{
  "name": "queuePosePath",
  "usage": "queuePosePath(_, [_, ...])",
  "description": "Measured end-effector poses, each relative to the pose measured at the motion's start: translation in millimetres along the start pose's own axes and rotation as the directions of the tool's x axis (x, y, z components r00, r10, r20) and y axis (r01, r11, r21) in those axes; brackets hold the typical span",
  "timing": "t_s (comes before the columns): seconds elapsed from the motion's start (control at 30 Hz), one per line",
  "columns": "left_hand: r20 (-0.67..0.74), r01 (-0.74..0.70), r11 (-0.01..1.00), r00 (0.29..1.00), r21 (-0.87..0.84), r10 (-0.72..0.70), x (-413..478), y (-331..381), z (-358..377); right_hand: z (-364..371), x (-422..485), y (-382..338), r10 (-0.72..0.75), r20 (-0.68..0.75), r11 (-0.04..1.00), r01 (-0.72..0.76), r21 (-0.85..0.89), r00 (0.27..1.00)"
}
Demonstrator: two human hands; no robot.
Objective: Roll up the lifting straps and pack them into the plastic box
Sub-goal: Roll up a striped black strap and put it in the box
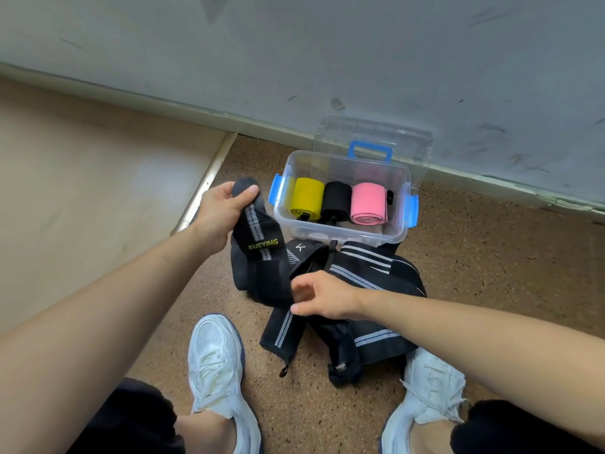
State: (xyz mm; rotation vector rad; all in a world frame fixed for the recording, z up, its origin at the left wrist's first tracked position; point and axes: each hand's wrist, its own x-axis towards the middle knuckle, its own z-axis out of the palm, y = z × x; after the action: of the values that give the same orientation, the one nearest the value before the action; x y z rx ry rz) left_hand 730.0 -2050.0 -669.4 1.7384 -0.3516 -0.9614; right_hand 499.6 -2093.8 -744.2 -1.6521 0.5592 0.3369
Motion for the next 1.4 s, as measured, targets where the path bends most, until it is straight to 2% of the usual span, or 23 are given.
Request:
queuePosePath(0.03, [0.01, 0.011, 1.0, 1.0, 0.024, -0.012, 2.6, -2.9, -5.7, -2.8, -3.2, 4.4, -0.037, 0.011, 0.979, 0.039, -0.199, 0.999])
queuePosePath(0.1, [0.042, 0.029, 0.995, 0.999, 0.093, -0.033, 5.4, -10.3, -15.6, -15.4, -16.9, 16.1, -0.048, 0.019, 0.861, 0.051, -0.505, 0.999])
queuePosePath(0.2, [0.051, 0.027, 0.981, 0.998, 0.191, -0.038, 5.5, -22.5, -21.2, -37.4, -49.2, 42.0, 0.108, 0.125, 0.656, 0.024, -0.754, 0.986])
queuePosePath(0.27, [0.065, 0.027, 0.973, 0.997, 0.23, -0.043, 5.0, -32.2, -17.1, -44.2, -65.4, 62.1, 0.192, 0.175, 0.462, 0.069, -0.884, 0.966])
queuePosePath(0.33, [0.095, 0.032, 0.969, 0.994, 0.246, -0.057, 2.3, -42.2, -8.0, -41.6, -73.8, 77.7, 0.209, 0.2, 0.289, 0.135, -0.948, 0.957])
queuePosePath(0.43, [0.187, 0.037, 0.959, 0.978, 0.281, -0.092, -3.6, -56.4, 6.8, -33.6, -75.6, 91.3, 0.145, 0.172, 0.136, 0.152, -0.979, 0.974])
queuePosePath(0.5, [0.241, 0.046, 0.959, 0.964, 0.28, -0.116, -8.2, -64.7, 15.3, -33.4, -76.8, 93.4, 0.089, 0.114, 0.165, 0.098, -0.981, 0.989])
queuePosePath(0.6, [0.282, 0.037, 0.951, 0.951, 0.308, -0.128, -15.5, -74.5, 25.6, -39.5, -78.5, 90.3, 0.077, 0.085, 0.311, 0.057, -0.949, 0.993])
queuePosePath(0.7, [0.323, 0.015, 0.937, 0.937, 0.349, -0.135, -24.5, -83.5, 34.4, -45.0, -83.1, 80.3, -0.012, 0.022, 0.475, 0.025, -0.88, 1.0])
queuePosePath(0.83, [0.35, -0.022, 0.925, 0.929, 0.381, -0.122, -30.9, -86.3, 45.7, -51.8, -81.6, 58.7, -0.013, -0.209, 0.792, -0.117, -0.599, 0.978])
queuePosePath(0.9, [0.367, -0.027, 0.93, 0.923, 0.366, -0.118, -33.2, -84.9, 51.5, -56.1, -79.1, 49.0, -0.048, -0.274, 0.857, -0.102, -0.505, 0.96])
queuePosePath(0.97, [0.398, -0.066, 0.918, 0.911, 0.392, -0.104, -36.4, -81.5, 54.7, -61.5, -79.1, 39.2, -0.136, -0.285, 0.86, -0.029, -0.51, 0.949])
queuePosePath(1.13, [0.544, -0.126, 0.894, 0.827, 0.431, -0.146, -46.1, -61.2, 61.6, -77.5, -88.0, 13.6, -0.343, -0.216, 0.752, 0.13, -0.646, 0.914])
queuePosePath(1.27, [0.631, -0.192, 0.902, 0.769, 0.386, -0.106, -52.1, -32.7, 66.6, -91.6, -102.7, -10.6, -0.46, -0.222, 0.692, 0.191, -0.696, 0.86])
queuePosePath(1.4, [0.702, -0.233, 0.919, 0.71, 0.317, -0.063, -65.4, 7.1, 74.6, -106.8, -123.6, -50.4, -0.588, -0.169, 0.587, 0.274, -0.762, 0.791])
